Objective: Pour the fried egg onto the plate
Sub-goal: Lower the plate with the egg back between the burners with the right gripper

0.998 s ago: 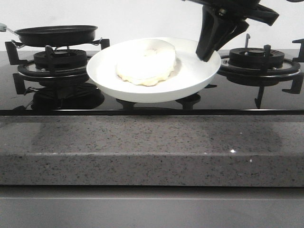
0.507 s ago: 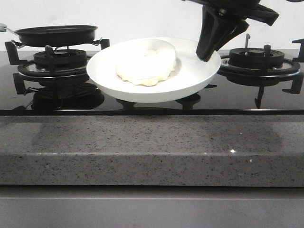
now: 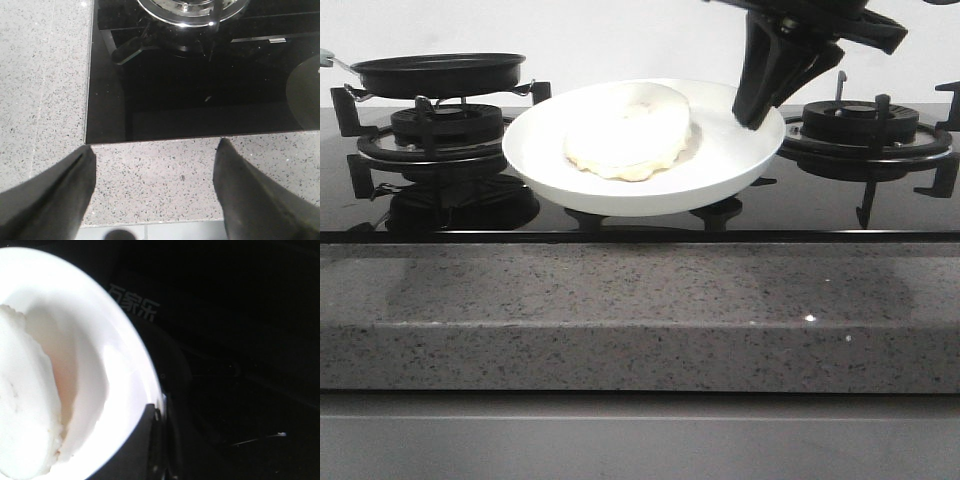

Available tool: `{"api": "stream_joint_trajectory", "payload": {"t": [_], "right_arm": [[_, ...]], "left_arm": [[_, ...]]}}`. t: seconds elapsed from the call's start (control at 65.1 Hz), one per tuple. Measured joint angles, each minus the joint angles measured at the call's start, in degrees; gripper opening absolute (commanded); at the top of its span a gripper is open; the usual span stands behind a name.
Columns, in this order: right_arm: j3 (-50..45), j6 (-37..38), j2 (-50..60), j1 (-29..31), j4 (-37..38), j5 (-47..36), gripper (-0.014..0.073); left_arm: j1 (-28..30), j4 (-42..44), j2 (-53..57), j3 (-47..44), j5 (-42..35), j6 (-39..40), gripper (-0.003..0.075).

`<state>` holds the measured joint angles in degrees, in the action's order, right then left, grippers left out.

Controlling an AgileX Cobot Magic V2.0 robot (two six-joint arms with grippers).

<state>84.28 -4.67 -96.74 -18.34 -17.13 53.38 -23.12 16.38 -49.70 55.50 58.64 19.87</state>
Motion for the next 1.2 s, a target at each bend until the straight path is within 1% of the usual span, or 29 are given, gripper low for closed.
{"api": "stream_joint_trajectory", "payload": {"t": [0.108,0.246,0.415,0.614,0.799,0.983,1.075,1.198], "right_arm": [[2.2,0.0,-0.3,0.3,0.1,0.5,-0.0069],[7.7,0.6,-1.9,1.6,0.3,1.8,-0.0067],[17.5,5.2,-7.3,4.0,0.3,5.1,-0.0067],[26.3,12.3,-14.7,5.8,0.3,7.1,-0.0056],[30.0,19.4,-19.9,6.4,0.3,7.8,-0.0056],[30.4,22.2,-23.2,6.4,0.3,8.2,-0.0052],[30.4,22.4,-23.9,6.4,0.3,8.9,-0.0012],[30.5,22.6,-24.6,6.4,0.3,9.9,0.0116]], "left_arm": [[0.0,0.0,0.0,0.0,0.0,0.0,0.0492],[0.0,0.0,0.0,0.0,0.0,0.0,0.0492],[0.0,0.0,0.0,0.0,0.0,0.0,0.0492],[0.0,0.0,0.0,0.0,0.0,0.0,0.0492],[0.0,0.0,0.0,0.0,0.0,0.0,0.0492],[0.0,0.0,0.0,0.0,0.0,0.0,0.0492],[0.0,0.0,0.0,0.0,0.0,0.0,0.0492],[0.0,0.0,0.0,0.0,0.0,0.0,0.0492]]}}
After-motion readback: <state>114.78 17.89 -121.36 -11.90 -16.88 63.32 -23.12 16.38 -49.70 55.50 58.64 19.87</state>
